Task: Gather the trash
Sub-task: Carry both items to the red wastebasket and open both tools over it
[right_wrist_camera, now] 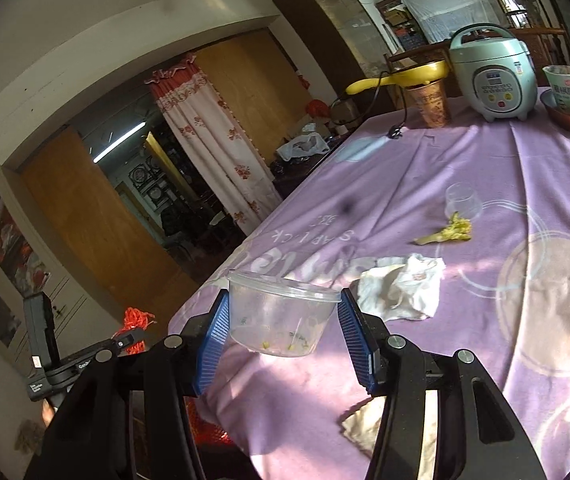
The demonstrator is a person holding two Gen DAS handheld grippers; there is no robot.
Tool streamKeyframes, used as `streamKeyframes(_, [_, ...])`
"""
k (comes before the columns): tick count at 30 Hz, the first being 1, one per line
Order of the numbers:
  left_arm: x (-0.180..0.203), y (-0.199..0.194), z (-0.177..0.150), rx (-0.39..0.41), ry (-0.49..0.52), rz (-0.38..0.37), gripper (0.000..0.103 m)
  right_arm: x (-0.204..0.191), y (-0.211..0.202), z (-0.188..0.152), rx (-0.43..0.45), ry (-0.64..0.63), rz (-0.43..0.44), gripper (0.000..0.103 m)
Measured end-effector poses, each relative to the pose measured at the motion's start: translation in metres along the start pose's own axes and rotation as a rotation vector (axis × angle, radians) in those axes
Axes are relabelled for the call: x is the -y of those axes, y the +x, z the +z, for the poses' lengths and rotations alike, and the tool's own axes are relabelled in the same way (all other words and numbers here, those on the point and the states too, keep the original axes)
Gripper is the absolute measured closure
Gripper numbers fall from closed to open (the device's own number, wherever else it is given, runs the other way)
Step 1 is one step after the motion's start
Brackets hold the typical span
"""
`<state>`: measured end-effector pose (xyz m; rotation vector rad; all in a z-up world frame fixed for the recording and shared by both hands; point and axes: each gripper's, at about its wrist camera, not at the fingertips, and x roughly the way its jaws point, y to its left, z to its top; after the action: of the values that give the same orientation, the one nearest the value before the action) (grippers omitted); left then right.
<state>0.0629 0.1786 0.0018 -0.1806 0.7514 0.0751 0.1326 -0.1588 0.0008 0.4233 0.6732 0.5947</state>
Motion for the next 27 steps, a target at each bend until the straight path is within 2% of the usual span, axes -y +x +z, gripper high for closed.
streamKeyframes(7, [-0.088,0.013,-0.047,-0.057,-0.167,0.112,0.072,-0.046,0.04,-0.017,-0.117,-0.029,0.073,0.049])
streamKeyframes(11, [-0.136,0.028,-0.076,-0.103,-0.28,0.148,0.072,-0.077,0.068,-0.028,-0.191,-0.069,0.103,0.049])
streamKeyframes(14, [-0.161,0.044,-0.09,-0.143,-0.314,0.201,0.071,-0.102,0.089,-0.038,-0.245,-0.102,0.13,0.049])
streamKeyframes(17, [-0.184,0.055,-0.101,-0.173,-0.357,0.205,0.069,-0.124,0.109,-0.048,-0.294,-0.133,0.151,0.049])
streamKeyframes(19, [-0.195,0.06,-0.106,-0.183,-0.379,0.218,0.065,-0.138,0.121,-0.056,-0.324,-0.153,0.161,0.049])
streamKeyframes(21, [-0.206,0.063,-0.111,-0.19,-0.399,0.229,0.048,-0.151,0.134,-0.064,-0.355,-0.172,0.172,0.049])
streamKeyframes(24, [-0.218,0.061,-0.116,-0.17,-0.428,0.258,0.03,-0.171,0.155,-0.077,-0.408,-0.199,0.189,0.049])
streamKeyframes(27, [-0.229,0.054,-0.12,-0.145,-0.447,0.291,0.022,-0.19,0.176,-0.091,-0.468,-0.229,0.208,0.049])
